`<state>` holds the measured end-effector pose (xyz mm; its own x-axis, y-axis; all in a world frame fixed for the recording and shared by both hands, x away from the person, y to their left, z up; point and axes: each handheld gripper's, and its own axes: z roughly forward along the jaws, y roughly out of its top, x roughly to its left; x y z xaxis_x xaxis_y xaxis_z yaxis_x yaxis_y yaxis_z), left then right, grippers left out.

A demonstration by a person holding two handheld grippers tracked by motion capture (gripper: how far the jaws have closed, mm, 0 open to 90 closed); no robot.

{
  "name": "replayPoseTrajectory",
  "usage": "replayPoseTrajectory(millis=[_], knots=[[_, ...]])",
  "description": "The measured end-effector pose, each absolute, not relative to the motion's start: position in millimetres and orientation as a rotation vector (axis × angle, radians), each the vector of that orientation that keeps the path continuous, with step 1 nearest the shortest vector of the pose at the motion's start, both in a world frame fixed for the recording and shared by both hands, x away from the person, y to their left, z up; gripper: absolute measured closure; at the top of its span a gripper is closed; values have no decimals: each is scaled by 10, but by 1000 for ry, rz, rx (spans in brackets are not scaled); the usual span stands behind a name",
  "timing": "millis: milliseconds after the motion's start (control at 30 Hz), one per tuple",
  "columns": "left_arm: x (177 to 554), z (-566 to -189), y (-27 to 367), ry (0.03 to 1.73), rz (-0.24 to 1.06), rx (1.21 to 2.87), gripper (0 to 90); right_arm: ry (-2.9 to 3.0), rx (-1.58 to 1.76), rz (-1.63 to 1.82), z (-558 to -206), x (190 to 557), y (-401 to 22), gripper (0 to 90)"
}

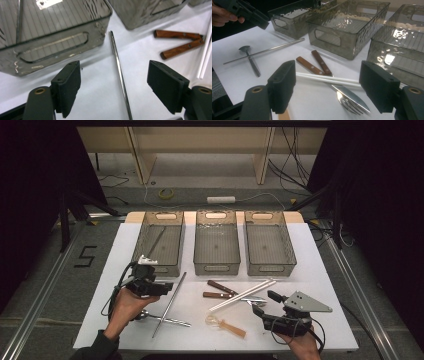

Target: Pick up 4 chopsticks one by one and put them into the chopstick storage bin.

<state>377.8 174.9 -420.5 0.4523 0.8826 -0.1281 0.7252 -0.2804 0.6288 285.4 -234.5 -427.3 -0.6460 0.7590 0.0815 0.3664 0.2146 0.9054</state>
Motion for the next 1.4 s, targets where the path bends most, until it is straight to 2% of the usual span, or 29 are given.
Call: replayPoseTrajectory(millis=[300, 667, 1067, 1400], knots=[[3674, -4281, 1718, 1337, 296, 2119, 270, 2114, 1045, 1408, -4277, 2857, -2350, 306], [3575, -4406, 1628, 1308, 264, 2217, 387, 2113, 1045, 1403, -4281, 2857, -2348, 306], [3509, -4462, 1612, 1282, 231, 2251, 517, 2116, 1044, 1400, -4281, 2854, -2345, 307], [3478, -4524, 1595, 1271, 201, 2295, 573, 2116, 1045, 1395, -4282, 2854, -2344, 307]])
